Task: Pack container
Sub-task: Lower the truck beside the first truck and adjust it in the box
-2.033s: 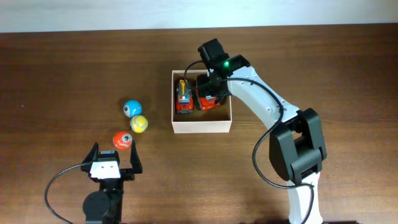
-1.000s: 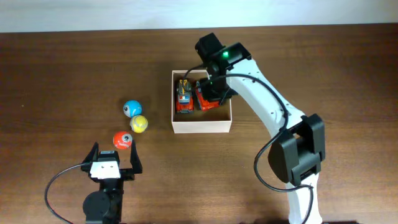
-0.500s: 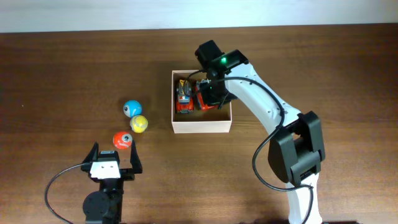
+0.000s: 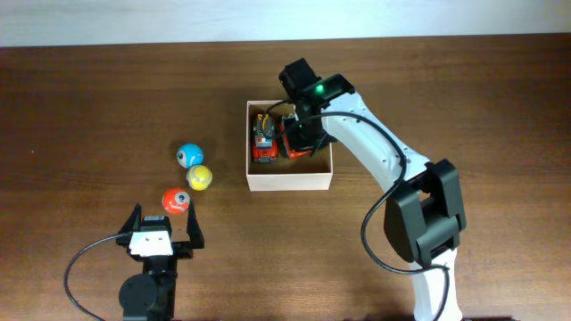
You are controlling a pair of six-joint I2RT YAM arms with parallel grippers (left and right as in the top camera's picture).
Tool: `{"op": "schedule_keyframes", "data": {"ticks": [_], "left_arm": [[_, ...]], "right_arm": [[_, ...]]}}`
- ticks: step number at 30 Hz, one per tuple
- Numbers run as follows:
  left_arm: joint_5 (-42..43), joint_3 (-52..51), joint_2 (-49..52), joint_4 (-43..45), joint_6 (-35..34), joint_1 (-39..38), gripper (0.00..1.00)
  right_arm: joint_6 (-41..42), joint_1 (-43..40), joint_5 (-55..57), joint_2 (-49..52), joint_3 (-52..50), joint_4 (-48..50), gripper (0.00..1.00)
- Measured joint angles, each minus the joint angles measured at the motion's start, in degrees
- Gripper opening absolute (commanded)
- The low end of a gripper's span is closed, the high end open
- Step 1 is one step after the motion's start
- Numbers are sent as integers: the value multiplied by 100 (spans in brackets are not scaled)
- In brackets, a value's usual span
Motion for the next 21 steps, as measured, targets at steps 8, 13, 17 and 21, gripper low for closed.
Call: {"op": "schedule_keyframes", "data": {"ticks": [8, 13, 17, 21], "left_arm": [[0, 0, 0, 0, 0, 0, 99], [0, 0, 0, 0, 0, 0, 99], [0, 0, 0, 0, 0, 0, 99], [0, 0, 0, 0, 0, 0, 99]], "right_arm": [[11, 57, -35, 0, -245, 195, 20], [57, 57, -44, 0, -433, 501, 20], [72, 57, -170, 0, -551, 743, 20], [72, 57, -260, 0, -570, 894, 20]]}}
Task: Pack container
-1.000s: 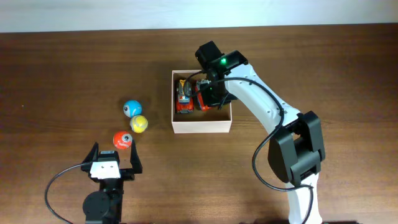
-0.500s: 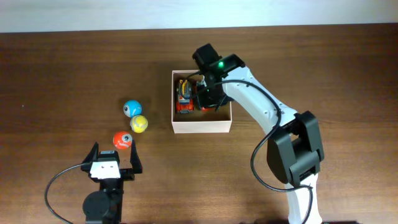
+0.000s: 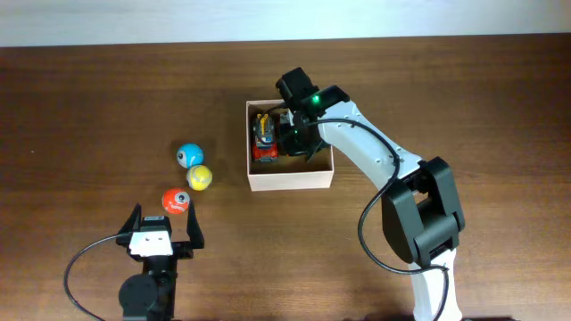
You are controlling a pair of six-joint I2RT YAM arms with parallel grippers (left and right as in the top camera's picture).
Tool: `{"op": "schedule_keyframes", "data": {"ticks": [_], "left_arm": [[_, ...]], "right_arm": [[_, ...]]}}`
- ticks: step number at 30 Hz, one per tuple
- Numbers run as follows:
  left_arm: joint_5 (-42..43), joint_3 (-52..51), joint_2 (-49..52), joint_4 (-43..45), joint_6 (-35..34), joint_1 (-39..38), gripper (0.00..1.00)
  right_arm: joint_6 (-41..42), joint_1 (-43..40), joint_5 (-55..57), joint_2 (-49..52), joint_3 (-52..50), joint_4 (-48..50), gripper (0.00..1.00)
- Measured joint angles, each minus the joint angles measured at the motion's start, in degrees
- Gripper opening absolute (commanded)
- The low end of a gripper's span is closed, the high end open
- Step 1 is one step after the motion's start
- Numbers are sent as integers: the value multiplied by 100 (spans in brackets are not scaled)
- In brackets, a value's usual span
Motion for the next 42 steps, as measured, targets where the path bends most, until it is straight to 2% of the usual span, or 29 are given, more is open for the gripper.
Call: {"op": "schedule_keyframes", "data": {"ticks": [19, 25, 29, 35, 38, 42], "left_arm": [[0, 0, 0, 0, 0, 0, 99], [0, 0, 0, 0, 0, 0, 99], [0, 0, 0, 0, 0, 0, 99], [0, 0, 0, 0, 0, 0, 99], [0, 0, 0, 0, 0, 0, 99], [0, 0, 0, -2, 0, 0, 99]], "right_arm": [[26, 57, -282, 0, 0, 210, 18], [42, 59, -299, 0, 114, -42, 15], [-26, 59, -297, 0, 592, -514, 15], [-258, 59, -273, 0, 1836, -1585, 16], [-345, 20, -2, -4, 2594, -2170, 26], [-374, -229, 431, -35, 3296, -2728, 33]]}}
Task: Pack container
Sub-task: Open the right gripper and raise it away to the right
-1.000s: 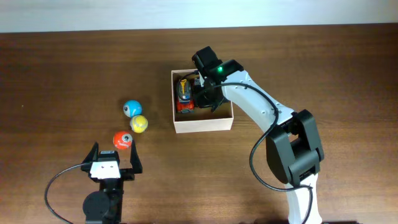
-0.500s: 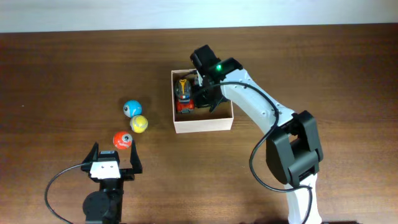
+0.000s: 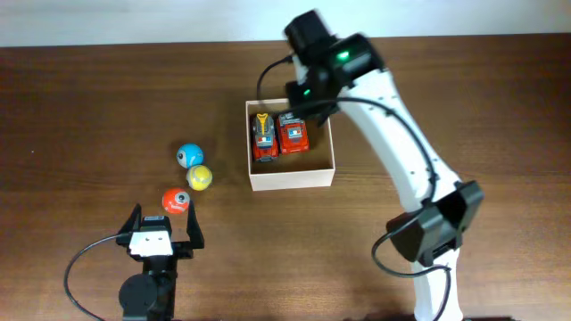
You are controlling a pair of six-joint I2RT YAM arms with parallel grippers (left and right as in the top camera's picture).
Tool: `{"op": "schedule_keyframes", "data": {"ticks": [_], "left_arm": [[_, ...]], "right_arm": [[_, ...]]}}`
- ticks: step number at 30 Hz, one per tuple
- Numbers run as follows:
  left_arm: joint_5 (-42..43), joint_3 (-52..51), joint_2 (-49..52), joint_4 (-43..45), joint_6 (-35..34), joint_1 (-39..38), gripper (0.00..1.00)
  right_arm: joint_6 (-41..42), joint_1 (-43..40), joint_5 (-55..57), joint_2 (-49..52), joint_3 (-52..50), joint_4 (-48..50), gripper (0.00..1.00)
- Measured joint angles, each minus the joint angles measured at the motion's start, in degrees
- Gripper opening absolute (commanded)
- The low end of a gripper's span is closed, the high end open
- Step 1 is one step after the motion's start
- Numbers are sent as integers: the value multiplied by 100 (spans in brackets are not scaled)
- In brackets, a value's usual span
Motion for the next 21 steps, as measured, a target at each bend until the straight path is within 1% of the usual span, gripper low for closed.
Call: {"op": "schedule_keyframes", "data": {"ticks": [4, 6, 9, 12, 14, 15, 16, 21], "left_arm": [[0, 0, 0, 2, 0, 0, 99], [0, 0, 0, 2, -2, 0, 99], [0, 0, 0, 2, 0, 0, 99], [0, 0, 0, 2, 0, 0, 99], [0, 0, 0, 2, 0, 0, 99], [0, 0, 0, 2, 0, 0, 99], [0, 0, 0, 2, 0, 0, 99], [-2, 0, 0, 2, 2, 0, 99]], "right_arm": [[22, -638, 249, -31, 212, -267, 38], [72, -1029, 319, -31, 212, -354, 44], [203, -1646, 398, -28, 212, -409, 60], [278, -2201, 450, -28, 212, -479, 79], [328, -2542, 468, -28, 212, -509, 89], [363, -2673, 474, -28, 208, -518, 96], [411, -2830, 481, -28, 186, -531, 99], [492, -3331, 505, -31, -164, -588, 99]]}}
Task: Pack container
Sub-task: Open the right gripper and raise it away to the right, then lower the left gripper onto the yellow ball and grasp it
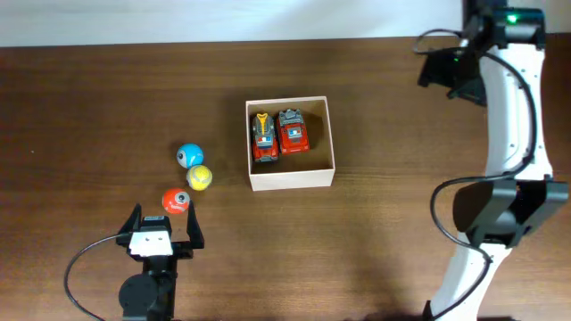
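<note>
A white open box [290,178] stands mid-table and holds two red toy cars [279,134] side by side at its far end. Left of the box lie three balls: blue [188,155], yellow [198,176] and orange-red [175,201]. My left gripper [163,223] rests near the front edge just below the orange-red ball, fingers spread and empty. My right gripper [443,75] is raised at the far right, well away from the box. It shows as a dark blurred shape with nothing visible in it.
The right arm's white links [513,116] run down the right side of the table to its base [486,214]. A white wall strip borders the table's far edge [223,40].
My right gripper was over the box's far edge and is now far off to the upper right. Both cars lie in the box as before. The left arm and balls are unmoved.
My right gripper was down inside the box at the right-hand red car, beside the other car. Then it still reached into the box. Later it stood above the box's far edge with both cars lying inside, and now it is off to the right.
</note>
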You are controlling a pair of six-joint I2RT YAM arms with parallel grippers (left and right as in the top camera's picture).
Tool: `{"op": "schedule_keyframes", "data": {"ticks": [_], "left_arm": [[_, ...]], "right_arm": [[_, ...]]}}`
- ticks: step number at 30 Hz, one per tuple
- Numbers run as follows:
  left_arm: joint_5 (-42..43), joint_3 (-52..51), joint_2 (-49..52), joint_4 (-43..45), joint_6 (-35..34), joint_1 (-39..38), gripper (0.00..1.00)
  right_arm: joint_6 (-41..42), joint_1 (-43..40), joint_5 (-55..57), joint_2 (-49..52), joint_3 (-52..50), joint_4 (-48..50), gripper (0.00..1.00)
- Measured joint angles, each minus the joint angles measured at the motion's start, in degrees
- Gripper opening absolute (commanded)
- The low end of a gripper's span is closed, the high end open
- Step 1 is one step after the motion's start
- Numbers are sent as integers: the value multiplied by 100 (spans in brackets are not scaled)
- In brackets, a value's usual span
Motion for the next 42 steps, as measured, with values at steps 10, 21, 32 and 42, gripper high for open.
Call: {"op": "schedule_keyframes", "data": {"ticks": [10, 21, 32, 42], "left_arm": [[-223, -4, 0, 142, 177, 0, 99], [208, 428, 260, -271, -13, 0, 99], [348, 4996, 4352, -3134, -192, 7, 99], [743, 7464, 7587, -5764, -229, 9, 99]], "right_arm": [[26, -455, 0, 0, -1196, 188, 99], [28, -452, 0, 0, -1349, 201, 99], [28, -452, -2, 0, -1381, 199, 99], [28, -452, 0, 0, -1394, 201, 99]]}}
